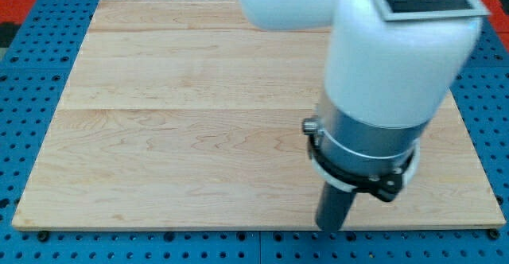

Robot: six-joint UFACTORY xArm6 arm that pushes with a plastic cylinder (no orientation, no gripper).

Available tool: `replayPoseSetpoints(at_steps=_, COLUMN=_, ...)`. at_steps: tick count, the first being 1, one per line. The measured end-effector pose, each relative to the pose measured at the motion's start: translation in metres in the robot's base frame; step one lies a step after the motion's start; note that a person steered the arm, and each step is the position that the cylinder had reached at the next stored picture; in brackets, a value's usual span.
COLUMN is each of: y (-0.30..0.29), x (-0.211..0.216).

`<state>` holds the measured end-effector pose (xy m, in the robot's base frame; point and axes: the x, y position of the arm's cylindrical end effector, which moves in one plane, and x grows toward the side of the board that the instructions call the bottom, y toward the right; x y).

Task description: Slide the green star to the top center

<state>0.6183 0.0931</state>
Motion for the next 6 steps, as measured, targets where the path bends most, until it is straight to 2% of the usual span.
replayPoseSetpoints(at_steps=2, y=0.153, x=-0.009)
replayPoseSetpoints(at_steps=3, y=0.157, x=-0.067)
replayPoseSetpoints(at_steps=4, y=0.184, x=-0.104)
replayPoseSetpoints(at_steps=6, y=0.207, x=-0.159)
